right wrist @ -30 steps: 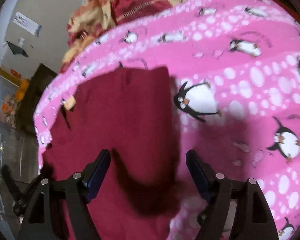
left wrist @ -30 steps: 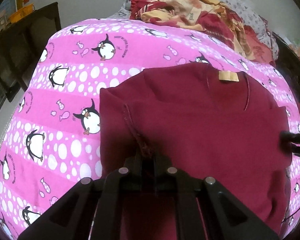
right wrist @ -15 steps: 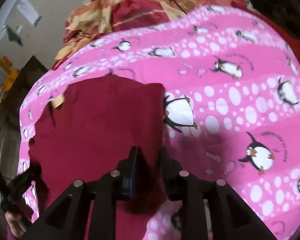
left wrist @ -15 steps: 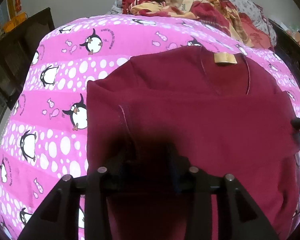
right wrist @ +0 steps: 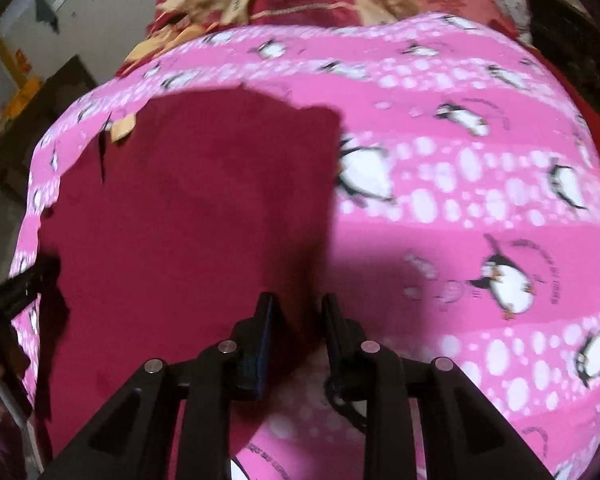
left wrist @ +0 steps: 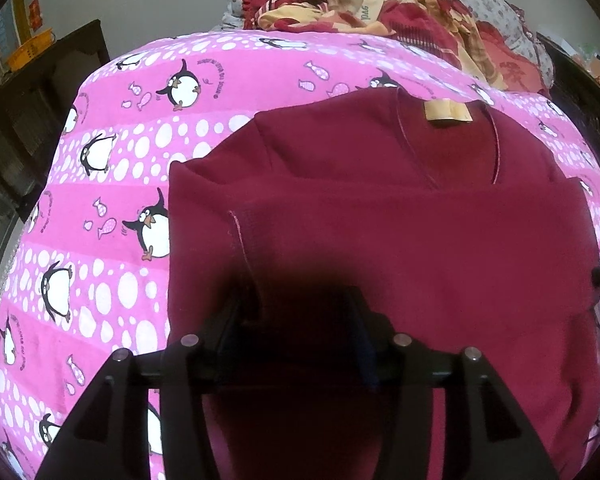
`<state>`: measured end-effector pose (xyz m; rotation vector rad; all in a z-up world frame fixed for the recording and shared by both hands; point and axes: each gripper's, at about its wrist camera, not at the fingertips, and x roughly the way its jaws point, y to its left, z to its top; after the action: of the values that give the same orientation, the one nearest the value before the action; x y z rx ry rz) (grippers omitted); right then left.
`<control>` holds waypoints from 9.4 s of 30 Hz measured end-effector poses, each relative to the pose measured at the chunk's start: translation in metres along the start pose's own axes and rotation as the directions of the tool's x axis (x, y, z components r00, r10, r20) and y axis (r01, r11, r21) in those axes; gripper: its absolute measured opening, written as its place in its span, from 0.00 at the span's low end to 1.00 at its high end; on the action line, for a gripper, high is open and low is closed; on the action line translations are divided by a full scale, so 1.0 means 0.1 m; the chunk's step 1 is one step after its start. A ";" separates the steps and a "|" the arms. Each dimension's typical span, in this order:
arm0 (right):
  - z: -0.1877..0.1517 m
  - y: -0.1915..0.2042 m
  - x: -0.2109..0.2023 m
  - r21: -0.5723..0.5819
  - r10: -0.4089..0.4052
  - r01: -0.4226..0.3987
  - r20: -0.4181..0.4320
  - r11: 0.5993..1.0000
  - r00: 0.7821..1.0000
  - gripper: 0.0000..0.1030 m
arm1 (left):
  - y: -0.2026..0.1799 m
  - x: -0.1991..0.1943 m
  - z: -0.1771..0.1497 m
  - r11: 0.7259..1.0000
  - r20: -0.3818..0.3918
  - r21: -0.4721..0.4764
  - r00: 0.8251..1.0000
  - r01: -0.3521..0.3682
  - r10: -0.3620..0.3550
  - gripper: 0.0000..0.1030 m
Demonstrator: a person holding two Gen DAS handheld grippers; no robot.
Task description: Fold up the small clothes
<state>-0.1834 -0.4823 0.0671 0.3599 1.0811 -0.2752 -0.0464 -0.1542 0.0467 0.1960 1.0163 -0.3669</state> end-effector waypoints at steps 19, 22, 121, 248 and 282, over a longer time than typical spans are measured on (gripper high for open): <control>0.12 0.31 -0.04 -0.075 0.094 -0.094 -0.007 0.993 0.996 0.38 | 0.05 0.06 -0.04 1.000 0.011 -0.006 1.000 -0.026 0.026 0.63; 0.32 0.26 0.07 -0.038 0.101 -0.101 0.007 0.994 0.995 0.43 | 0.02 0.07 -0.02 0.999 0.011 -0.009 0.999 -0.031 0.031 0.65; -2.64 0.14 -1.12 -0.017 0.407 -0.411 -0.103 0.912 0.908 0.14 | 0.25 -1.45 -2.36 0.972 -0.188 0.029 0.956 0.234 -0.225 0.06; 0.20 1.28 0.11 -0.190 0.207 -0.211 -0.041 0.959 0.977 0.45 | 0.54 -0.15 -0.33 0.993 -0.041 -0.118 0.999 0.007 -0.012 0.80; 0.86 3.40 1.09 -0.352 0.399 -0.429 -0.157 0.832 0.903 0.46 | 0.69 -0.04 -0.51 0.972 -0.035 -0.208 0.993 0.106 -0.115 0.87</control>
<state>0.0667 -0.2140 0.0568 0.2486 1.0746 0.3404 -0.0616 -0.0727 0.0237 -0.0395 1.1066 -0.3566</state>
